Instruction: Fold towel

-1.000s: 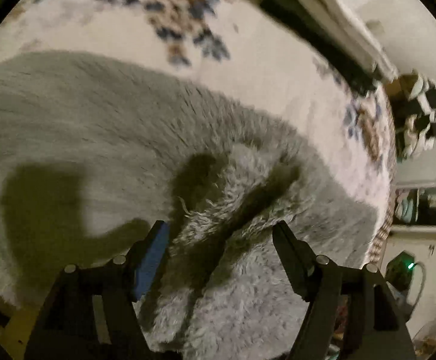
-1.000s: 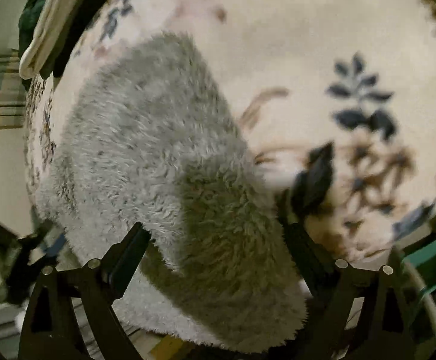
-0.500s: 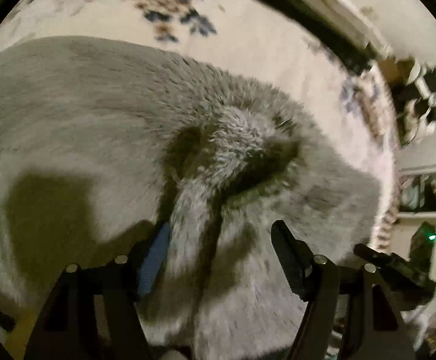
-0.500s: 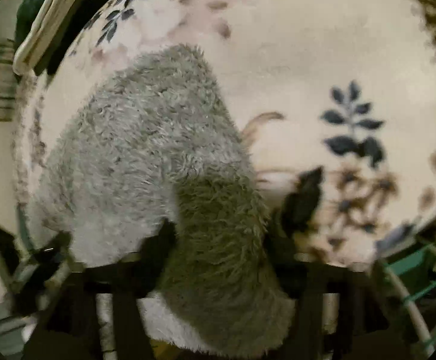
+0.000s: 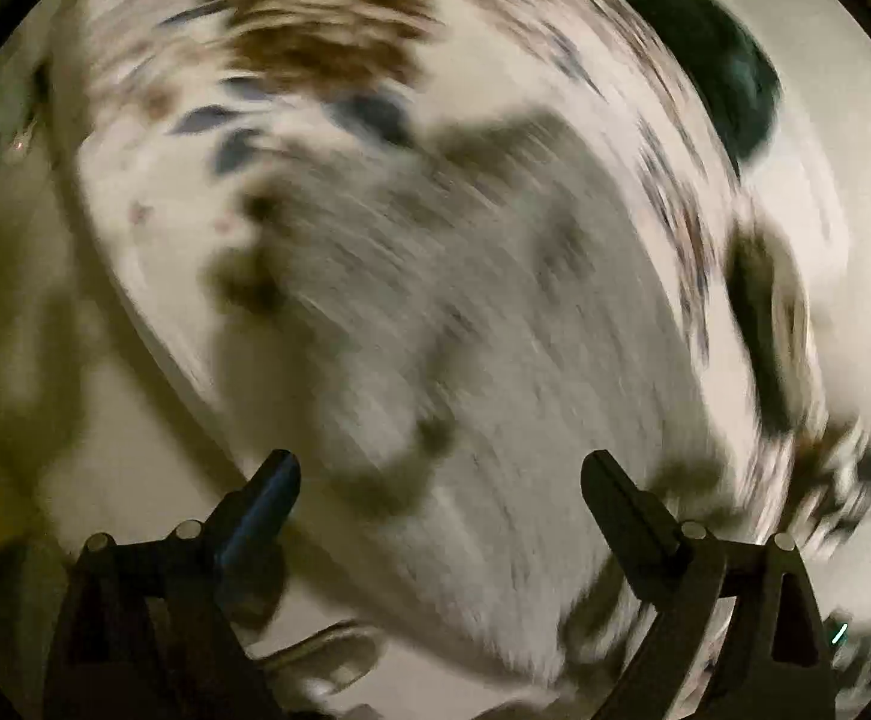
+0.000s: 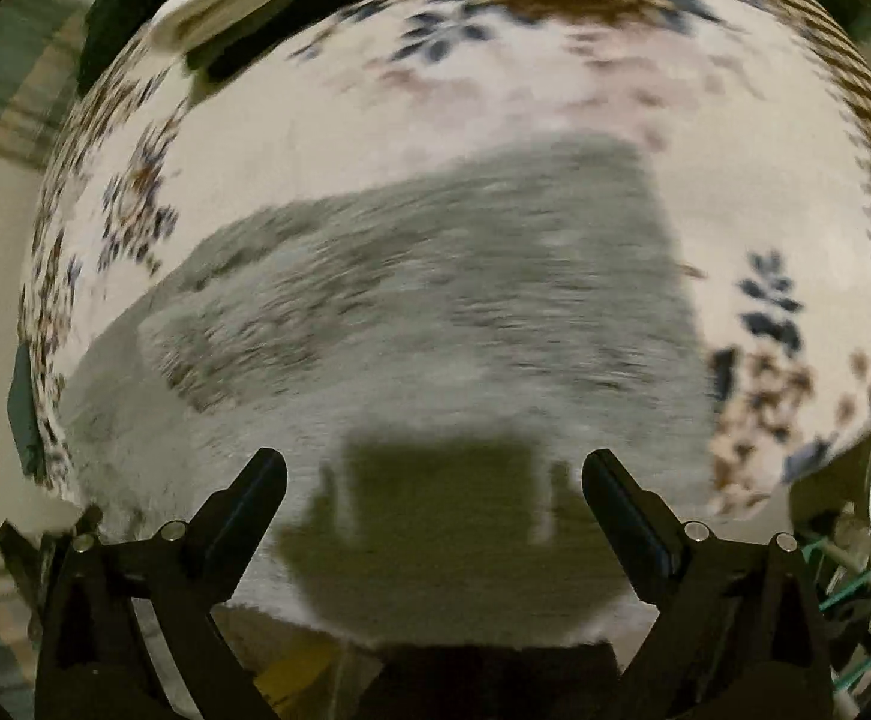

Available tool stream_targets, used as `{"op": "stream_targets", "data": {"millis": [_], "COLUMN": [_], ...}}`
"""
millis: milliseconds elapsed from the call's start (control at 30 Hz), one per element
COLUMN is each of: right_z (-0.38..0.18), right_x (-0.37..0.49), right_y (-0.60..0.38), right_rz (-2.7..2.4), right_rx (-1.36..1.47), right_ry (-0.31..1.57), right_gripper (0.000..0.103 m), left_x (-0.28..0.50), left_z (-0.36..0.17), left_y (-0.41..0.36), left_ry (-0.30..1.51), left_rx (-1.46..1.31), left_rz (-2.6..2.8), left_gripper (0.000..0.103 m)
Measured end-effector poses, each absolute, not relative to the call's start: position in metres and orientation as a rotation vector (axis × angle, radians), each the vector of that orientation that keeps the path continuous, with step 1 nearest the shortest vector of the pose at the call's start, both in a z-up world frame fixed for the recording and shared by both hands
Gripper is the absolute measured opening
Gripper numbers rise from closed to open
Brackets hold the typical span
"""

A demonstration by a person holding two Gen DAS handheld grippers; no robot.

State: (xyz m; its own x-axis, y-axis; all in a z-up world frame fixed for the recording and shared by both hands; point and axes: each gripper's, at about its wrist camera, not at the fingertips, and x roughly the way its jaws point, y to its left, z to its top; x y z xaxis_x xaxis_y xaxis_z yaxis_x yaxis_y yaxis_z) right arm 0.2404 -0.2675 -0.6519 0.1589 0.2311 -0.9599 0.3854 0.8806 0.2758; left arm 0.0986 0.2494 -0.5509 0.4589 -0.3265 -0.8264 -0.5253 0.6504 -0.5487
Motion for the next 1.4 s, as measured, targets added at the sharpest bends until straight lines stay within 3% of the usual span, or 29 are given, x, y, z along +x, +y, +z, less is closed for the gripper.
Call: {"op": "stream_targets", "data": {"millis": [167, 233, 267, 300, 333, 367, 400, 633, 800, 900, 1033, 1067, 1100, 1167, 1400], "right_z": [-0.661, -0.666, -0.668, -0.670, -0.672, -0.674, -0.676, -0.685, -0.685, -0.683, -0.680, -0.679, -0.678, -0.678, -0.677], "right_x": [0.256, 0.263, 0.267, 0.270, 0.273, 0.276, 0.276, 0.279, 0.280, 0.279, 0.277, 0.277, 0.277, 0.278, 0.281], "right_y": [-0.234, -0.226, -0.222, -0.220, -0.217, -0.215, -0.213, -0.208, -0.213, -0.216, -0.220, -0.222, -0.223, -0.225, -0.222], "right_rz": [-0.078, -0.081, -0.082, -0.084, -0.082, -0.081, -0.080, -0.079, -0.081, -0.077, -0.076, -0.076, -0.076, -0.077, -0.074], "right_rx": [0.476, 0.464, 0.457, 0.449, 0.444, 0.440, 0.438, 0.445, 0.457, 0.460, 0.473, 0.476, 0.481, 0.493, 0.500], "right_ry": [1.458, 1.471, 1.478, 1.484, 1.491, 1.497, 1.503, 1.526, 1.519, 1.514, 1.506, 1.503, 1.502, 1.501, 1.500], "right_gripper": [0.101, 0.101, 0.101, 0.101, 0.101, 0.101, 0.101, 0.101, 0.101, 0.101, 0.101, 0.101, 0.101, 0.101, 0.101], "left_x": [0.120, 0.130, 0.131, 0.132, 0.131, 0.129, 0.124, 0.127, 0.153, 0.155, 0.137, 0.131, 0.125, 0.114, 0.128], "left_z": [-0.569, -0.568, -0.564, -0.559, -0.551, -0.542, -0.536, -0.498, -0.518, -0.556, -0.548, -0.542, -0.538, -0.537, -0.578], "left_y": [0.285, 0.288, 0.287, 0.283, 0.276, 0.268, 0.266, 0.269, 0.286, 0.308, 0.329, 0.331, 0.332, 0.331, 0.297], "left_ry": [1.060, 1.087, 1.087, 1.079, 1.082, 1.068, 1.044, 0.920, 0.942, 1.044, 0.975, 0.945, 0.921, 0.903, 1.005], "left_rx": [-0.894, -0.855, -0.858, -0.853, -0.810, -0.779, -0.759, -0.745, -0.702, -0.773, -0.952, -0.971, -0.979, -0.995, -0.961], "left_rz": [0.242, 0.272, 0.267, 0.255, 0.265, 0.259, 0.245, 0.211, 0.256, 0.311, 0.236, 0.210, 0.180, 0.124, 0.017], "left_gripper": [0.095, 0.080, 0.062, 0.053, 0.053, 0.042, 0.023, 0.016, 0.010, 0.010, 0.013, 0.025, 0.048, 0.079, 0.080]}}
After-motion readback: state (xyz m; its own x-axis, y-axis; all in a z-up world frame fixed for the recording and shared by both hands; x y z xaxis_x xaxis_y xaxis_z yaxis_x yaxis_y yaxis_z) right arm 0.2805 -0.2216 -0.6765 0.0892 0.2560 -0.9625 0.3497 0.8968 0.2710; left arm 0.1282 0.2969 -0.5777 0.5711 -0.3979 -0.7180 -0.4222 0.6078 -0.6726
